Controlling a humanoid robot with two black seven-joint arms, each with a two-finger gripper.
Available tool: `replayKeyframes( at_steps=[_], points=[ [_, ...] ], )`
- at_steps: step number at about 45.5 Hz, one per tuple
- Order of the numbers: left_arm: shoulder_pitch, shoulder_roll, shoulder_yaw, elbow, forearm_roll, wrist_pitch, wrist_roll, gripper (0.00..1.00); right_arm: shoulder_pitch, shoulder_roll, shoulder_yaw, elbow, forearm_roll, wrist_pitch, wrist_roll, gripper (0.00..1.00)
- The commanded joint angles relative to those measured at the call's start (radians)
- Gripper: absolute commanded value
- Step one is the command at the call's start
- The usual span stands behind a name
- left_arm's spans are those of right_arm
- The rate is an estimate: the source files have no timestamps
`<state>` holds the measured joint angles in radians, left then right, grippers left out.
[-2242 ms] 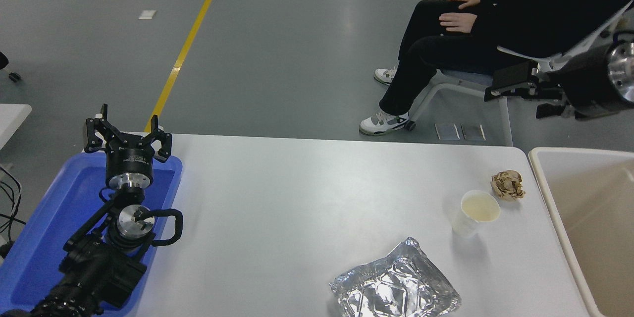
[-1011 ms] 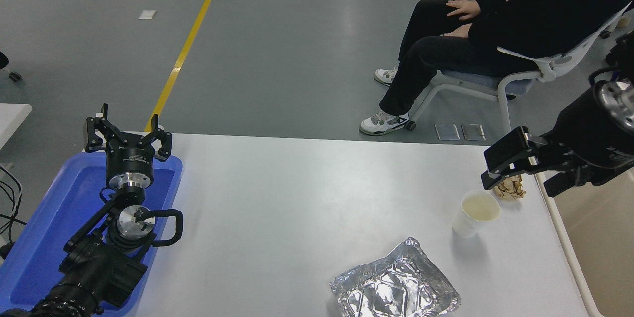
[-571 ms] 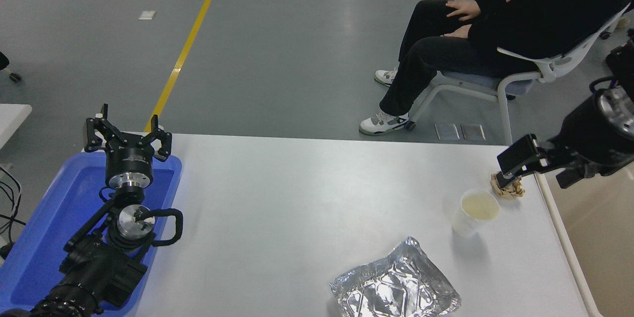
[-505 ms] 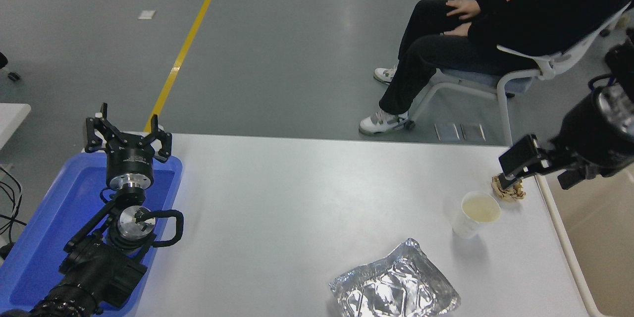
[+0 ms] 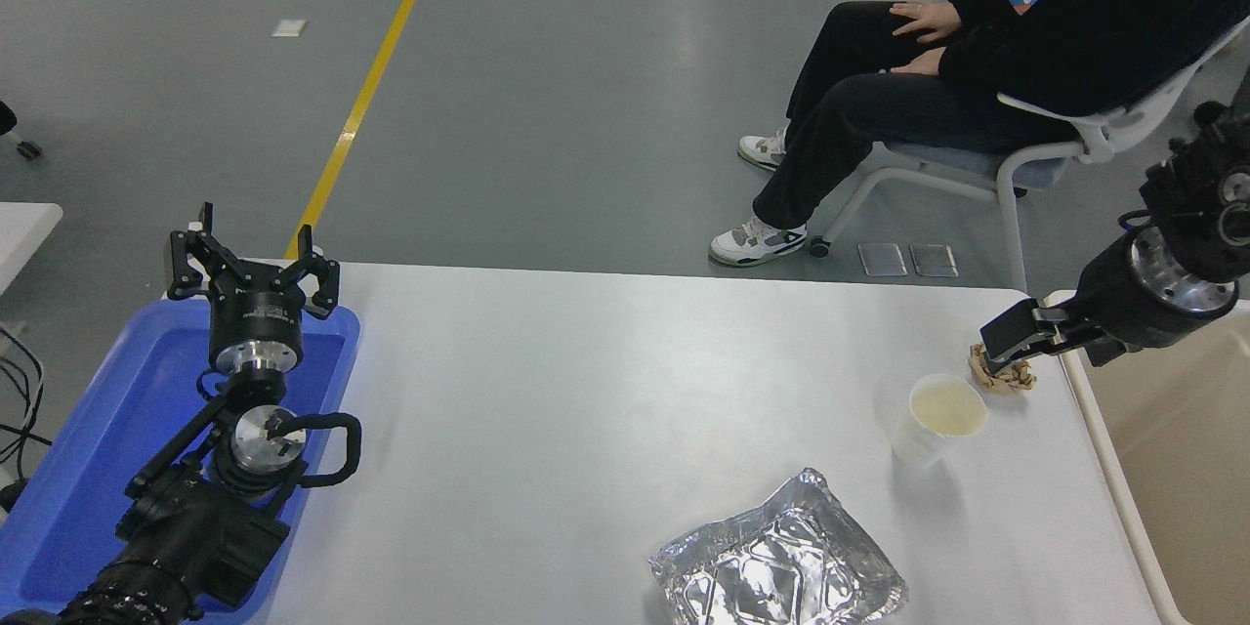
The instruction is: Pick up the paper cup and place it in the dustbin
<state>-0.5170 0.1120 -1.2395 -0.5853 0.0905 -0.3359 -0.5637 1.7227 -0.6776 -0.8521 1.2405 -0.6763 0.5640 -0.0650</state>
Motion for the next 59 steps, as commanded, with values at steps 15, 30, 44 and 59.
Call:
replayKeyframes(
  at_steps=[15, 30, 44, 59],
  points=[
    [0.0, 0.0, 0.0, -0.001, 0.001, 0.0, -0.001, 0.99, -0.294, 0.093, 0.136, -0.205, -0.017, -0.099, 0.002, 1.0],
    [0.0, 0.0, 0.0, -0.001, 0.0, 0.0, -0.001, 0.99, -0.351, 0.112, 0.137, -0.231, -0.017, -0.156, 0.004, 1.0],
    [0.0, 0.0, 0.0, -0.001, 0.002, 0.0, 0.001, 0.99, -0.411, 0.148, 0.137, -0.262, -0.017, -0.208, 0.004, 1.0],
    [0.0, 0.0, 0.0, -0.001, 0.0, 0.0, 0.001, 0.99, -0.445, 0.176, 0.14, -0.309, -0.02, -0.237, 0.007, 1.0]
  ],
)
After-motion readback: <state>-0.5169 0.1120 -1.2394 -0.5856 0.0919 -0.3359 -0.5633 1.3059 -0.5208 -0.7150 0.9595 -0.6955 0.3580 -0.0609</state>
